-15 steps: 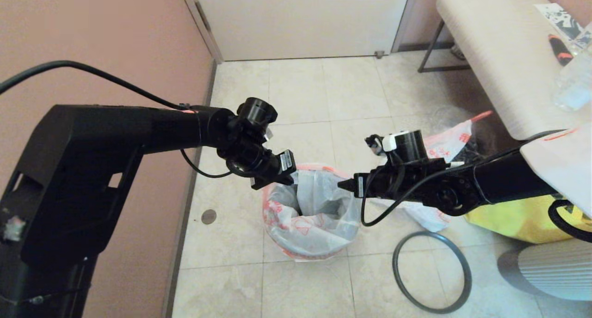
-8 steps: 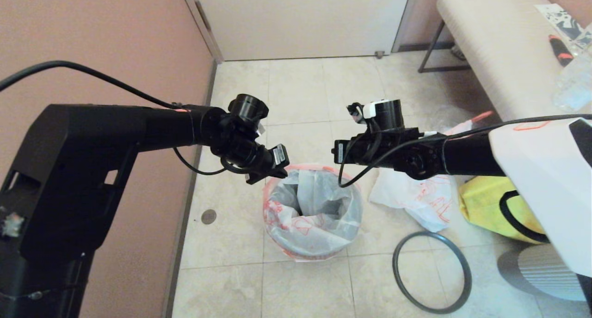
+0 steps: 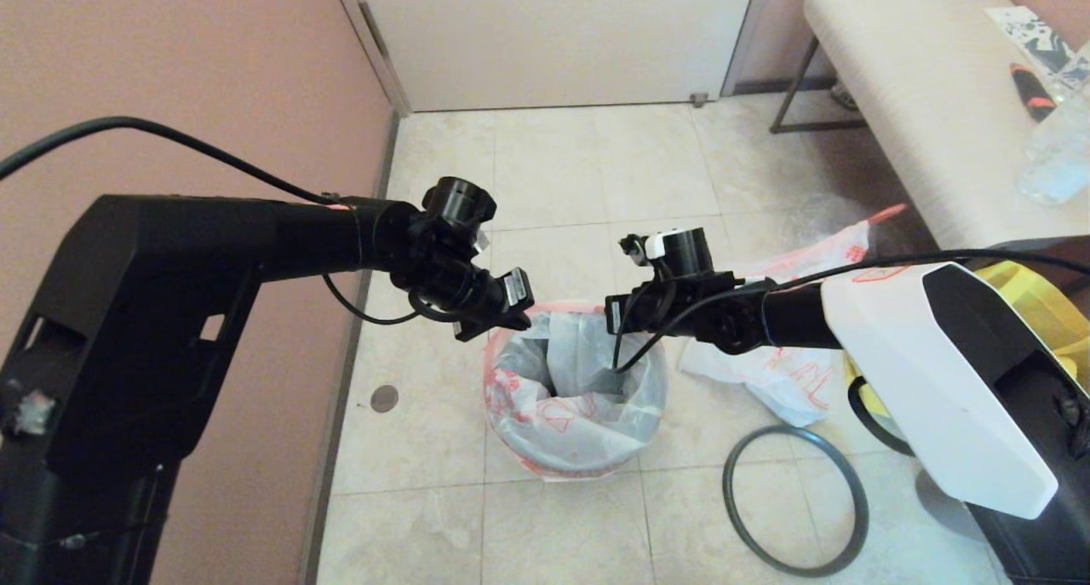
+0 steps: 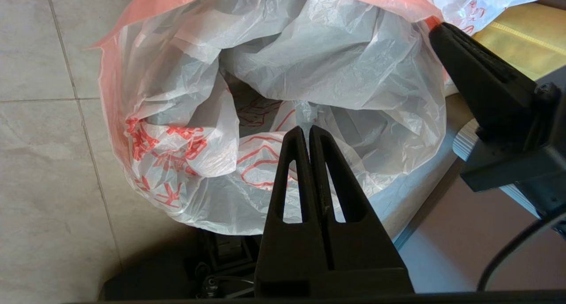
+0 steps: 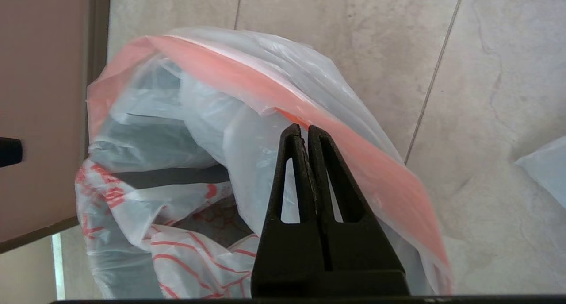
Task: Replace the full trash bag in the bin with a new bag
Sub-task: Put the new garbage bag on the trash can
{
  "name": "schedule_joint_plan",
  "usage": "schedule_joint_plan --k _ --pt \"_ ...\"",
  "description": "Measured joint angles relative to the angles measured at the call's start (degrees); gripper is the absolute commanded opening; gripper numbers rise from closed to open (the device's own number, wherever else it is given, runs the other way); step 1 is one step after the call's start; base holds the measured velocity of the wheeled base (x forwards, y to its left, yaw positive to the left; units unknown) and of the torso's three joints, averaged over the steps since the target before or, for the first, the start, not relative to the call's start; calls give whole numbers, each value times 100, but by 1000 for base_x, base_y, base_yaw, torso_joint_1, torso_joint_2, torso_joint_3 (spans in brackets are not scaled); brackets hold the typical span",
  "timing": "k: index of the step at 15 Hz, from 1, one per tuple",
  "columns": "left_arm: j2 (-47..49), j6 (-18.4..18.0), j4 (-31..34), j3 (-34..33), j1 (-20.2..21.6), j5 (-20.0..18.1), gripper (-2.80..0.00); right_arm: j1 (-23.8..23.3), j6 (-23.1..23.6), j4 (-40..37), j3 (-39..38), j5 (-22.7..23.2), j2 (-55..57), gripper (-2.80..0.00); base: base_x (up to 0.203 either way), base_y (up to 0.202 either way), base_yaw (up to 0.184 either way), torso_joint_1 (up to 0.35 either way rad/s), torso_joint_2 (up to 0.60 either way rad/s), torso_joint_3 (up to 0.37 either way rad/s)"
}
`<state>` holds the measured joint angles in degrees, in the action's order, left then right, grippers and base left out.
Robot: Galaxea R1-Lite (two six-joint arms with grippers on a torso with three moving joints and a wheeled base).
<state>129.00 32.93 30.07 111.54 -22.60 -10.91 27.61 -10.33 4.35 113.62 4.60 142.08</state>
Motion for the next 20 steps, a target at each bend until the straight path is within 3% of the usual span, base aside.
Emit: schedule_joint_plan --k 10,20 --pt "44 1 -20 0 4 -1 -280 77 -43 -66 -155 8 -63 -280 0 0 0 0 0 0" --pt "123 86 -105 0 -2 -9 -280 -311 -23 490 -85 3 94 -280 0 0 0 0 0 0"
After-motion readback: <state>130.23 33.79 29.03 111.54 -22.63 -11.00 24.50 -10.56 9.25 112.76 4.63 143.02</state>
